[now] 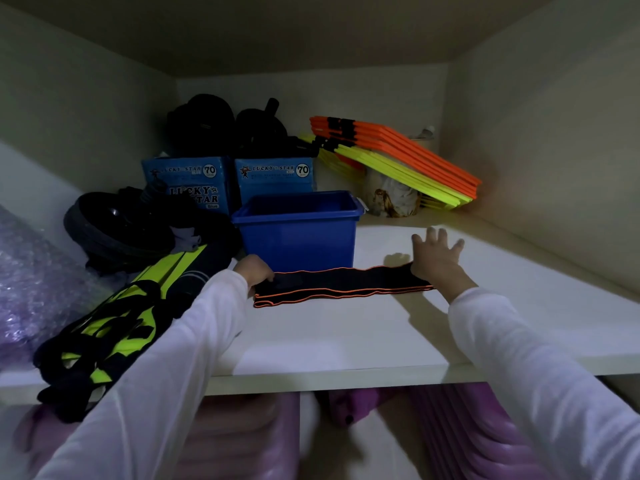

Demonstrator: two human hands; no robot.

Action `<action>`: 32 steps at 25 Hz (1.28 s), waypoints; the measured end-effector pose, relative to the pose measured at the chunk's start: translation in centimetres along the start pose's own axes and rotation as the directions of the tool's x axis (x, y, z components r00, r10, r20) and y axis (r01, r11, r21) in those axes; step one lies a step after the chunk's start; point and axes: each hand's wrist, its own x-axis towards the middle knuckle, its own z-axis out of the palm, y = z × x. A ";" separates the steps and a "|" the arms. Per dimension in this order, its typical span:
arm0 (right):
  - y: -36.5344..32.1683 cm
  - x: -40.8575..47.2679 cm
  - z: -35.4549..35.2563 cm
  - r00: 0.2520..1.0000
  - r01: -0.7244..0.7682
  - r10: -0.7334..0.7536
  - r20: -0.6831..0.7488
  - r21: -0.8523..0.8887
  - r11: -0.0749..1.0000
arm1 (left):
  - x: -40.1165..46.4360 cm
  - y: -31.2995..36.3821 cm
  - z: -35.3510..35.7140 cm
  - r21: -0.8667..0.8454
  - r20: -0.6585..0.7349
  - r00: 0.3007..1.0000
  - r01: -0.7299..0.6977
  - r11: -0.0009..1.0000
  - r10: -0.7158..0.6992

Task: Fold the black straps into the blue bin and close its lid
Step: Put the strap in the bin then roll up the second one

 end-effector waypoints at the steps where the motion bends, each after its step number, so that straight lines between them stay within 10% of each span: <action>1: -0.4 -0.2 -0.4 0.996 0.094 -0.094 -0.012 -0.007 0.996 | 0.0 0.0 0.1 0.011 0.021 1.000 0.000 1.000 0.000; 7: -2.7 -3.5 -1.1 0.814 0.466 -0.520 0.258 0.243 0.851 | -0.8 1.1 0.4 0.122 0.120 0.992 -0.045 0.992 0.031; 22: 2.5 -3.6 -1.0 0.951 0.163 -0.253 0.176 0.412 0.897 | -6.1 9.2 8.1 -0.216 0.341 0.928 -0.082 0.973 0.154; 32: 3.6 -8.7 -1.2 0.959 -0.037 -0.153 0.240 0.639 0.769 | -7.7 11.9 10.5 -0.081 0.282 0.931 -0.220 0.972 0.234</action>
